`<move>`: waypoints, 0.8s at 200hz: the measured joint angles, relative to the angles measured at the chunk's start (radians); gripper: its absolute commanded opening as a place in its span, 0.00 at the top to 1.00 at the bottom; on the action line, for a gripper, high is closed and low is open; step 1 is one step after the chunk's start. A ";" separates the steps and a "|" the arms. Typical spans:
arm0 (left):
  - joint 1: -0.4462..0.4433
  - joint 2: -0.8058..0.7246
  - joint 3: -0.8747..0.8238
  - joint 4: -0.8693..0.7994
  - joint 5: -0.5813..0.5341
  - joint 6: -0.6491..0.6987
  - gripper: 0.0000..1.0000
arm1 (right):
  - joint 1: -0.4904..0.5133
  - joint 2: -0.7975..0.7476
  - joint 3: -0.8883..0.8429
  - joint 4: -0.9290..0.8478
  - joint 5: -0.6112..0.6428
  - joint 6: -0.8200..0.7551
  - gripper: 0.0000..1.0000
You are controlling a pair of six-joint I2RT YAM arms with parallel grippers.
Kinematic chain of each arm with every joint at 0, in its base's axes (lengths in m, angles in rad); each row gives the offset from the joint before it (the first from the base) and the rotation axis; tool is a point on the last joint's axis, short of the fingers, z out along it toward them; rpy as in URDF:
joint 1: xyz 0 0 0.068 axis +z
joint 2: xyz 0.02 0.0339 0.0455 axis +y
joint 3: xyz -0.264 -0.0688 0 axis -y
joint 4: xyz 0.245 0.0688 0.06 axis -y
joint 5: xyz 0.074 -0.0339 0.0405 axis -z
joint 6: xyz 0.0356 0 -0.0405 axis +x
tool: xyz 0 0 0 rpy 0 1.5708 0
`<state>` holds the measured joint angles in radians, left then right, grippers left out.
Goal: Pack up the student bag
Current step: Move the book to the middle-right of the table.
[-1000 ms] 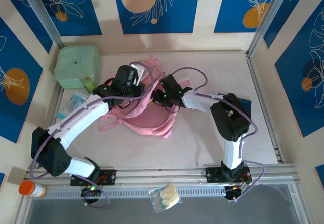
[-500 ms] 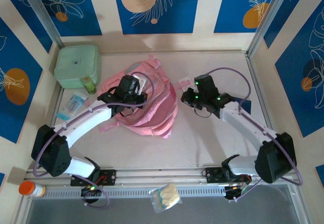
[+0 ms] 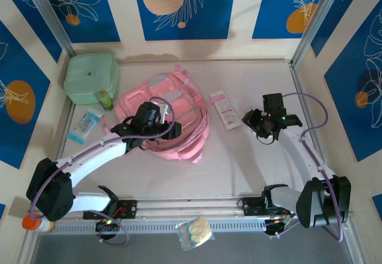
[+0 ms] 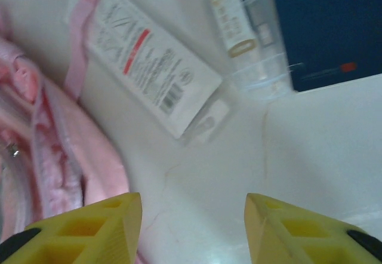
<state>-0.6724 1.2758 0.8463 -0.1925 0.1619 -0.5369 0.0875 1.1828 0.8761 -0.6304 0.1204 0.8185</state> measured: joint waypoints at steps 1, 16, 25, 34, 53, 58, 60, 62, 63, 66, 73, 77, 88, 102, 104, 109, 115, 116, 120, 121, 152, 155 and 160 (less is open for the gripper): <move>-0.002 0.000 0.000 0.002 0.001 -0.002 0.41 | -0.002 0.003 0.001 0.000 0.002 0.000 0.49; -0.041 0.010 0.000 0.037 0.006 -0.028 0.40 | -0.039 0.053 0.020 -0.004 0.029 0.001 0.48; -0.063 0.022 0.002 0.051 0.006 -0.039 0.39 | -0.067 0.089 0.037 -0.002 0.039 0.001 0.47; -0.082 0.042 0.006 0.064 0.006 -0.050 0.39 | -0.096 0.127 0.059 0.000 0.048 0.001 0.47; -0.117 0.098 0.024 0.089 0.007 -0.068 0.37 | -0.149 0.220 0.117 0.026 0.065 0.001 0.48; -0.125 0.116 0.032 0.093 0.007 -0.071 0.37 | -0.162 0.250 0.136 0.036 0.068 0.000 0.49; -0.129 0.122 0.036 0.096 0.007 -0.074 0.37 | -0.168 0.261 0.145 0.037 0.068 0.001 0.50; -0.132 0.128 0.039 0.098 0.007 -0.076 0.37 | -0.172 0.274 0.154 0.040 0.069 0.000 0.49; -0.133 0.131 0.041 0.100 0.006 -0.076 0.37 | -0.174 0.279 0.158 0.041 0.069 0.000 0.50; -0.138 0.140 0.047 0.100 0.006 -0.077 0.37 | -0.181 0.298 0.171 0.042 0.070 0.001 0.50; -0.149 0.159 0.060 0.105 0.006 -0.084 0.37 | -0.196 0.345 0.208 0.046 0.073 0.000 0.50; -0.154 0.170 0.067 0.108 0.006 -0.086 0.36 | -0.204 0.375 0.230 0.049 0.076 0.000 0.50; -0.169 0.196 0.088 0.117 0.006 -0.093 0.36 | -0.220 0.447 0.290 0.050 0.082 0.000 0.50; -0.184 0.231 0.116 0.134 0.007 -0.102 0.36 | -0.235 0.540 0.376 0.042 0.088 0.000 0.50; -0.186 0.237 0.121 0.138 0.007 -0.104 0.36 | -0.237 0.556 0.389 0.041 0.089 0.000 0.50; -0.190 0.249 0.131 0.145 0.007 -0.110 0.36 | -0.241 0.582 0.415 0.039 0.091 0.000 0.50; -0.195 0.264 0.143 0.153 0.007 -0.114 0.36 | -0.247 0.623 0.456 0.031 0.091 0.000 0.50; -0.195 0.266 0.144 0.154 0.007 -0.114 0.36 | -0.248 0.628 0.460 0.031 0.091 0.000 0.51; -0.197 0.276 0.152 0.157 0.008 -0.117 0.36 | -0.250 0.653 0.486 0.024 0.091 0.000 0.50; -0.198 0.278 0.154 0.158 0.009 -0.118 0.36 | -0.251 0.657 0.491 0.023 0.091 0.000 0.51; -0.203 0.342 0.204 0.173 0.017 -0.128 0.35 | -0.255 0.816 0.640 -0.012 0.090 -0.003 0.50; -0.203 0.346 0.208 0.173 0.018 -0.128 0.35 | -0.254 0.827 0.650 -0.015 0.090 -0.003 0.50; -0.203 0.351 0.212 0.173 0.018 -0.128 0.35 | -0.253 0.846 0.666 -0.024 0.089 -0.004 0.50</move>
<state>-0.8757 1.6264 1.0588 -0.0196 0.1795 -0.6647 -0.1654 2.0293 1.5421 -0.6544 0.2096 0.8146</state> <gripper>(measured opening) 0.648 0.499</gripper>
